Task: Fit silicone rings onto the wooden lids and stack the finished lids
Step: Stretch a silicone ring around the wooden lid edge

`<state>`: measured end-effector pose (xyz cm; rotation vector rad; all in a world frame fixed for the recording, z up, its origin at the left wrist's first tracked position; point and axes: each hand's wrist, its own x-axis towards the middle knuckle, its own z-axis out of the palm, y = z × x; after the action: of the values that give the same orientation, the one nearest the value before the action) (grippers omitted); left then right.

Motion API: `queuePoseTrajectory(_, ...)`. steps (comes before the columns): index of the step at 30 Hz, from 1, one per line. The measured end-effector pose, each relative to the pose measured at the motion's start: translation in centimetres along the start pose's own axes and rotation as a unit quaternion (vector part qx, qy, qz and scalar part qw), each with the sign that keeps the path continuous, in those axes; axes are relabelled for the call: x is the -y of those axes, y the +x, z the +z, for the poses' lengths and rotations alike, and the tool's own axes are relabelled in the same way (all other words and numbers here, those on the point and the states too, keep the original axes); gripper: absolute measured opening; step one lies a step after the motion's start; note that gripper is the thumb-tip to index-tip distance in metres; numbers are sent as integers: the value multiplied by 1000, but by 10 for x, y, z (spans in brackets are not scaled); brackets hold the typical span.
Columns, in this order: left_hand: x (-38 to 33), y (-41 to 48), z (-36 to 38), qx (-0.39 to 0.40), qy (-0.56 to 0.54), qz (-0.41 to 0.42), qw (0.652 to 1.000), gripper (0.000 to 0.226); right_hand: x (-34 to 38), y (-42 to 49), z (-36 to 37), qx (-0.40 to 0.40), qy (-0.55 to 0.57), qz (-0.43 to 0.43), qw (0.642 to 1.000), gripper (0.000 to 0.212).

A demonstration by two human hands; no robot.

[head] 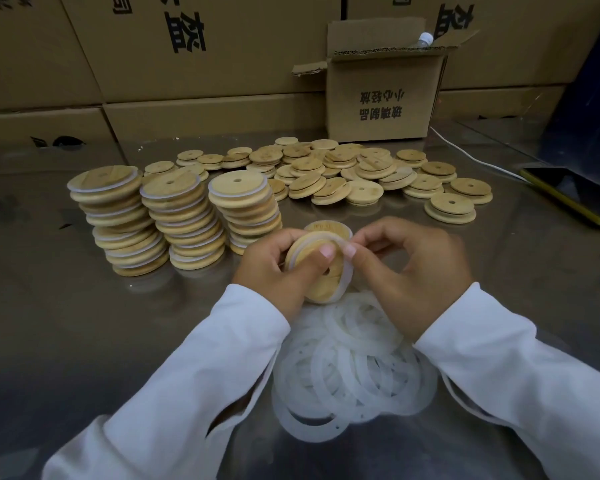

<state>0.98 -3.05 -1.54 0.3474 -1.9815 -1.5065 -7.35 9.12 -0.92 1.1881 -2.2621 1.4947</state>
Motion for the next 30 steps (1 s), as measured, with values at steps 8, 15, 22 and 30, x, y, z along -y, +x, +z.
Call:
queuePoseTrajectory(8,-5,1,-3,20,-7,14,1000,13,-1,6,-3,24,24,23,999,13)
queuePoseTrajectory(15,-6,3,-8,22,-46,5,999,10,3,9,-5,27,31,19,999,15)
queuePoseTrajectory(22,1,1,-2,-5,-45,-13,999,12,0,2,0,17,62,31,997,9)
queuePoseTrajectory(30,2,1,-1,-45,-61,-31,997,9,2,-3,5,15,68,32,997,9)
